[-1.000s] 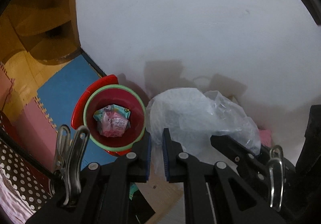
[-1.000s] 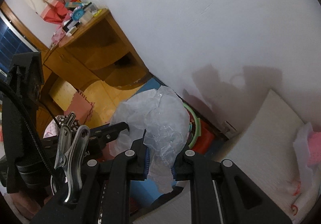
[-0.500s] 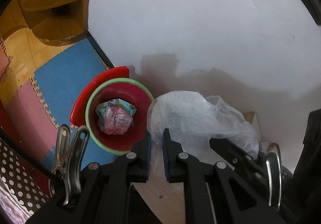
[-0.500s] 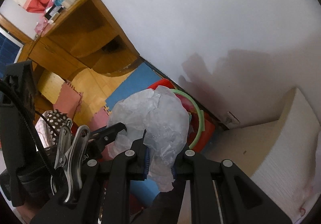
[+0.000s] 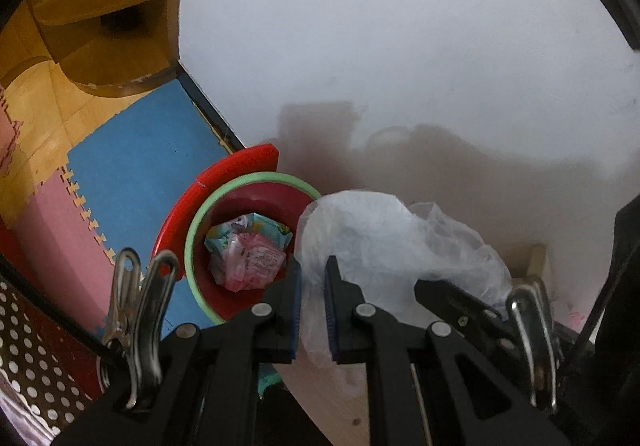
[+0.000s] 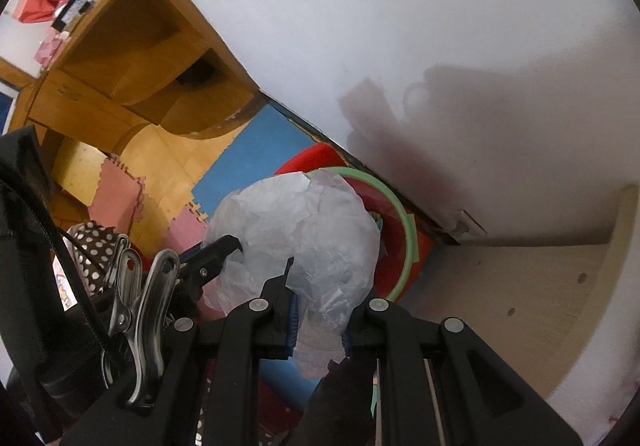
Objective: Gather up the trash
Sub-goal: 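Lift the clear plastic bag with both grippers and carry it to the bucket, then lower the clear plastic bag into the bucket and open both grippers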
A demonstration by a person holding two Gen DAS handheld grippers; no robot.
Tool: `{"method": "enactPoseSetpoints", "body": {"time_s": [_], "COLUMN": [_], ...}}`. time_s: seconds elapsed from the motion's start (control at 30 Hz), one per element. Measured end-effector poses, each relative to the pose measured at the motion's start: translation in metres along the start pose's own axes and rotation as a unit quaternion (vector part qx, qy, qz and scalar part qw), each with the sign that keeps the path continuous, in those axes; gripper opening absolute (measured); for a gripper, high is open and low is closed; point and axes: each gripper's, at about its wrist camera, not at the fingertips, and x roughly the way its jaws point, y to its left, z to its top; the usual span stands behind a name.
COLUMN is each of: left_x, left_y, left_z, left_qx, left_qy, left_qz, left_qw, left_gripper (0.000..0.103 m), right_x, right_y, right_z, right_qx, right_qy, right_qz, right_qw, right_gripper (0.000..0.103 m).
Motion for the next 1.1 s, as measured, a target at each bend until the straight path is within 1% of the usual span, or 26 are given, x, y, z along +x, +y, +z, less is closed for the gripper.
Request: {"method": "enactPoseSetpoints", "body": {"time_s": [0.17,0.23,0.37,0.4,0.47,0.6,0.7,0.77,0.9,1.0,1.1], "left_x": [0.034,0.049,0.077,0.083,0.097,0.119,0.135,0.146,0.159,0.167,0.175], "left_y": [0.006,0.007,0.010,0.012,0.023,0.044,0.059,0.069,0.082,0.088,0.092], "left_z": [-0.004,-0.008,-0.013,-0.013,-0.011,-0.006,-0.001,0.002,0.004,0.003,0.001], "left_qx": [-0.004,-0.008,0.003,0.003,-0.009,-0.036,-0.055,-0.071,-0.079,-0.074,-0.074], "left_qy": [0.023,0.035,0.048,0.050,0.054,0.051,0.048,0.051,0.051,0.050,0.054], "left_qz": [-0.001,-0.002,0.019,0.025,0.026,0.031,0.038,0.045,0.058,0.069,0.073], "left_qw": [0.9997,0.9994,0.9987,0.9984,0.9982,0.9975,0.9966,0.9952,0.9939,0.9936,0.9931], "left_gripper": [0.009,0.009,0.009,0.009,0.009,0.009,0.009,0.009,0.009,0.009,0.009], "right_x": [0.036,0.052,0.077,0.083,0.100,0.131,0.152,0.167,0.196,0.213,0.226], "right_y": [-0.017,-0.024,-0.027,-0.027,-0.028,-0.025,-0.025,-0.027,-0.031,-0.033,-0.039], "right_z": [-0.001,0.000,0.001,0.002,0.006,0.016,0.023,0.026,0.028,0.028,0.026], "right_qx": [0.029,0.036,0.029,0.031,0.033,0.035,0.029,0.044,0.056,0.053,0.053], "right_qy": [0.031,0.048,0.070,0.076,0.091,0.114,0.116,0.123,0.135,0.141,0.148], "right_qz": [0.002,-0.006,-0.028,-0.029,-0.032,-0.025,-0.015,-0.001,0.019,0.031,0.035], "right_qw": [0.999,0.998,0.997,0.996,0.995,0.993,0.993,0.991,0.989,0.988,0.987], "right_gripper": [0.017,0.017,0.017,0.017,0.017,0.017,0.017,0.017,0.017,0.017,0.017]}}
